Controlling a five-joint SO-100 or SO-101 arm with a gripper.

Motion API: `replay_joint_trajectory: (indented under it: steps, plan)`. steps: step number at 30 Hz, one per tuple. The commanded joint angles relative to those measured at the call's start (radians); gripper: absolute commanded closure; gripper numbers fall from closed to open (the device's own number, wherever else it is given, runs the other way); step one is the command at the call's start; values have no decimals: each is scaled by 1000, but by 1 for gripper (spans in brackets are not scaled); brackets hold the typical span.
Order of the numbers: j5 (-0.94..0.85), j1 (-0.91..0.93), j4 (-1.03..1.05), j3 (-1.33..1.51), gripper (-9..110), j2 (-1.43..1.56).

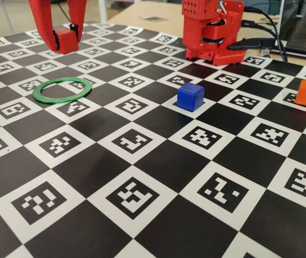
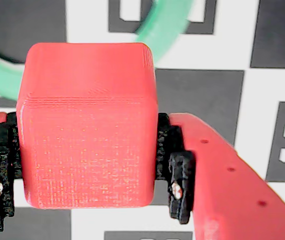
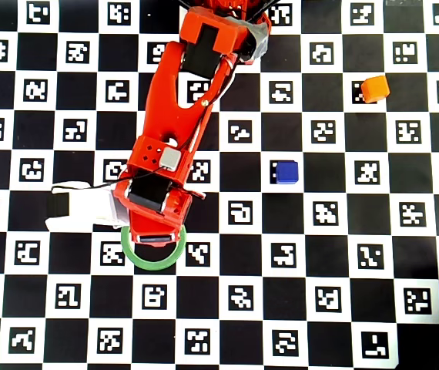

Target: Grab the red cube then put it in the green circle then put the blue cube on top and finally the orange cube on top

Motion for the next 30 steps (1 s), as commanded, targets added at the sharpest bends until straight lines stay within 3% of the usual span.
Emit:
replay_joint_trajectory:
  steps: [1,30]
  plan:
    - [9,0,-31,-78,94,35]
    - [-11,14,-285,206,94,124]
